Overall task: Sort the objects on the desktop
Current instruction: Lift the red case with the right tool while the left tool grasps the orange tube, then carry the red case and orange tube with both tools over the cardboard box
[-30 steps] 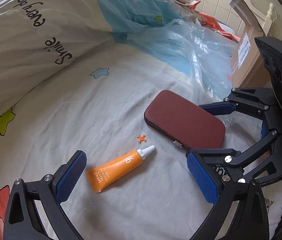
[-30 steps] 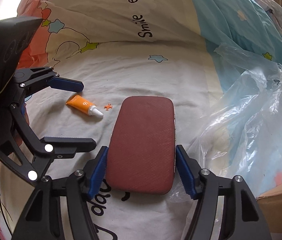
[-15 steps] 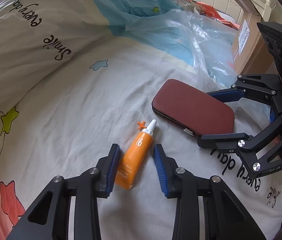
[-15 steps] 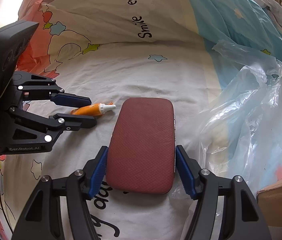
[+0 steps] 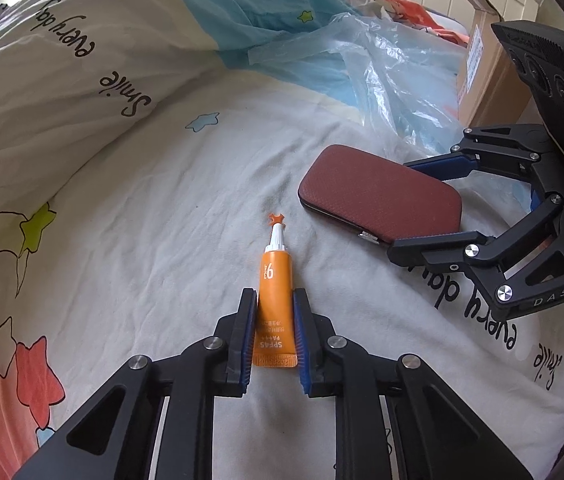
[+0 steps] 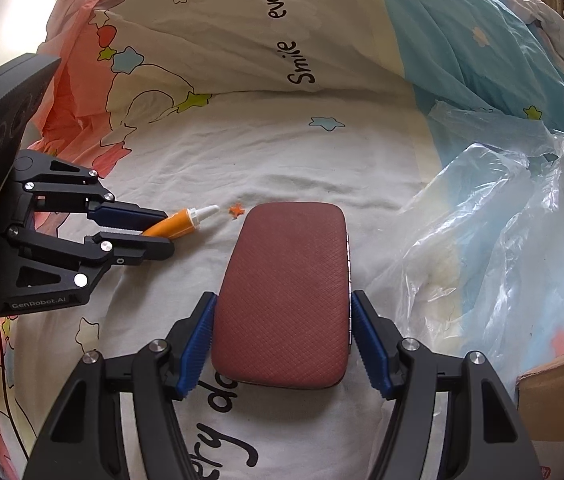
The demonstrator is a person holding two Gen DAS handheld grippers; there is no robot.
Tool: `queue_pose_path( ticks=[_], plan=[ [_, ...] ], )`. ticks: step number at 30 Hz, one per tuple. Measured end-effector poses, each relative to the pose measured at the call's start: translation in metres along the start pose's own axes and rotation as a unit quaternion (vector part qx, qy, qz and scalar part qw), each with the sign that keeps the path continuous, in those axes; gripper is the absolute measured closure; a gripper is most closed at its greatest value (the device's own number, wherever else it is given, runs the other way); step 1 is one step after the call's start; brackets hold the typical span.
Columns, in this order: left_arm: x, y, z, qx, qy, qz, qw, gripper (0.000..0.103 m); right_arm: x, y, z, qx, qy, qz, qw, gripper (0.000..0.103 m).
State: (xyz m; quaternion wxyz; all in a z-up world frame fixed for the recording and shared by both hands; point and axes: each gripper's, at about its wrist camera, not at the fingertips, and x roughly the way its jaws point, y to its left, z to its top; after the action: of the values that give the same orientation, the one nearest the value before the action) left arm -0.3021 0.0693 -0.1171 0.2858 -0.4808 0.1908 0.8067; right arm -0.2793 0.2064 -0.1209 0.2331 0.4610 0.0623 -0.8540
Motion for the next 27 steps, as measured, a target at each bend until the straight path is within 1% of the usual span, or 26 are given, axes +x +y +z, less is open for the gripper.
queue_pose_path(
  ticks=[1, 2, 5, 9, 17, 23, 27],
  plan=[
    [-0.001, -0.001, -0.001, 0.001, 0.004, -0.005, 1.0000, 0.085, -0.002, 0.002, -0.001, 0.000, -0.002, 0.002, 1.000, 0.042],
    [-0.003, -0.003, -0.002, 0.002, 0.002, -0.002, 1.0000, 0.085, -0.003, 0.003, -0.002, -0.001, -0.004, 0.004, 1.000, 0.042],
    [-0.014, -0.009, -0.003, 0.004, -0.009, -0.009, 0.9999, 0.085, -0.009, 0.005, -0.004, -0.001, -0.006, 0.004, 1.000, 0.042],
    [-0.026, -0.011, -0.003, -0.007, -0.019, -0.011, 0.9997, 0.085, -0.020, 0.007, -0.009, 0.003, -0.009, 0.009, 1.000, 0.042],
    [-0.050, -0.019, -0.010, -0.027, -0.006, -0.019, 0.9994, 0.085, -0.046, 0.027, -0.013, -0.007, -0.016, 0.016, 1.000, 0.042],
    [-0.076, -0.028, -0.013, -0.032, -0.009, -0.024, 0.9992, 0.085, -0.071, 0.046, -0.014, -0.023, -0.025, 0.013, 0.999, 0.042],
    [-0.095, -0.035, -0.011, -0.031, -0.013, -0.023, 0.9992, 0.085, -0.090, 0.051, -0.013, -0.025, -0.035, 0.006, 0.999, 0.042]
  ],
)
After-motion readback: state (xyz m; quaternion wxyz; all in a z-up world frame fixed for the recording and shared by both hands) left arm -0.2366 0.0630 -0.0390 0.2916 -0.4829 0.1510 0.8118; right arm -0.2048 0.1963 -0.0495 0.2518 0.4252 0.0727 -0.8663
